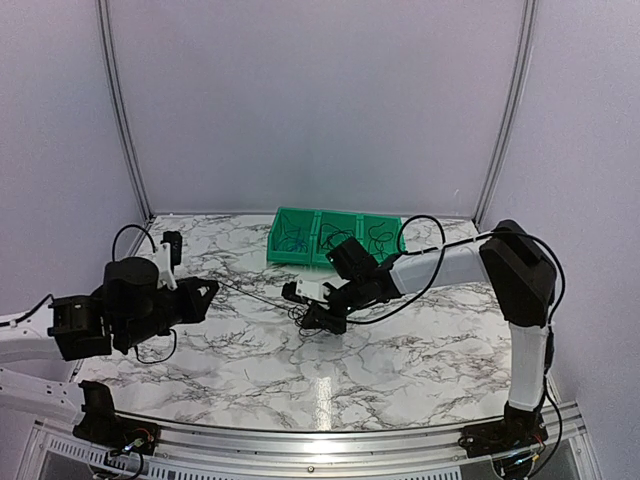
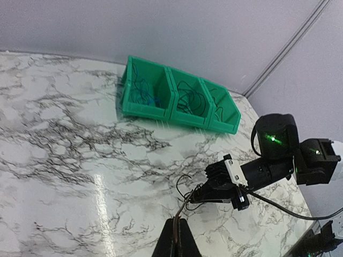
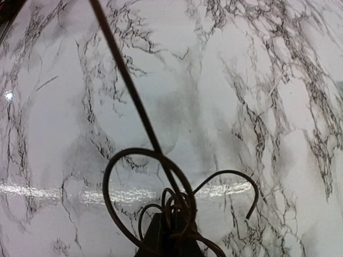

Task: Untangle the cables

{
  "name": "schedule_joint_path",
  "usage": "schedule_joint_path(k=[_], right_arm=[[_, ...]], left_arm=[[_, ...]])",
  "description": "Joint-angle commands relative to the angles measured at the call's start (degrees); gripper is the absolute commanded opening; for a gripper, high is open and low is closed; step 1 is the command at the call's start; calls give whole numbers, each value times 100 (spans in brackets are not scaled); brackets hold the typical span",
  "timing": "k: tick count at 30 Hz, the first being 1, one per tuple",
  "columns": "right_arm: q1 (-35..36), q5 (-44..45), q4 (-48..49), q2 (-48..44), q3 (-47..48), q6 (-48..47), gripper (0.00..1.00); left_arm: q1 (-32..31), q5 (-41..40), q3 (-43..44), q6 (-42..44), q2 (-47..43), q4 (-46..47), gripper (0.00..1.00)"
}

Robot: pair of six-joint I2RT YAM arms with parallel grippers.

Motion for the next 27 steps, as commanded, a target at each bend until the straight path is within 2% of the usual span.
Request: schedule_joint_path(k=[1,5,10,12,14,16,22,27], right_arm=[[-237,837,-819,332,-140,64,13],[-239,1042,-880,409,-82,90,16],[-253,1127,-930,465,-39,115,18],[-247,1199,-938,497,-30,161,26],[-266,1230,-976,534,12,211,40],[-296,1255,-996,525,38,244,46],[-387,1258,-1018,398,42,211,47],[-398,1058,-1020,33,-20,103,47]], left_arm=[[41,-1635,992,843,-1026,-1048,0],[40,-1974,1519,1153,-1196,-1467,0],[40,-2033,1740,1300,-1160,-1602,0],[40,-2056,1806,1348,-1156,-1628,0],[40,-2124,1871,1428,-1149,-1643,0],[46,-2184,1940,1503,-1117,-1693,0],[49,-1989,1924,1382,-904,-1732,0],[49,-1503,1909,1253,-541,-1697,0]])
